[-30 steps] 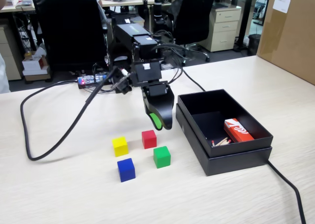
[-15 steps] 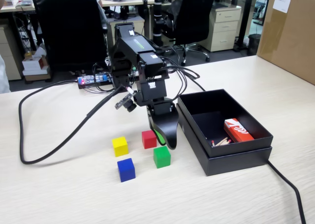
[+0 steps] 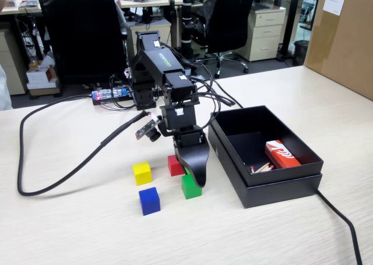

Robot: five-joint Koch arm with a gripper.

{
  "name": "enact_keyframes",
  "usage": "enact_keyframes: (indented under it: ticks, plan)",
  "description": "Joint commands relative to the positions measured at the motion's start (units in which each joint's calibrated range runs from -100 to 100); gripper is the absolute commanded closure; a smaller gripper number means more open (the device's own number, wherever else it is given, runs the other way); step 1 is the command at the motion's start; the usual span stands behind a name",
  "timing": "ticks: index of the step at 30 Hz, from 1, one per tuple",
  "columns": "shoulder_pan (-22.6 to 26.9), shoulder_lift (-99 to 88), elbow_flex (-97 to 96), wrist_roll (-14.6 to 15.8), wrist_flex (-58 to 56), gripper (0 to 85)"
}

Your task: Put the green cube on top of the red cube

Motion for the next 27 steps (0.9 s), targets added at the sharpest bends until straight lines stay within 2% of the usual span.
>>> enact_keyframes:
  ticks: [1, 8, 15, 19, 24, 27]
  plan:
    - [0.00, -1.22, 2.73, 0.00, 0.12, 38.0]
    - [0.05, -0.53, 2.73, -0.39, 0.12, 39.0]
    - [-0.05, -0.07, 2.91, -0.39, 0.12, 54.9]
    - [-0.05, -0.07, 2.91, -0.39, 0.12, 57.7]
    - [-0.15, -0.07, 4.18, -0.20, 0.12, 72.6]
    - [-0.24, -0.07, 6.27, -0.05, 0.38, 84.6]
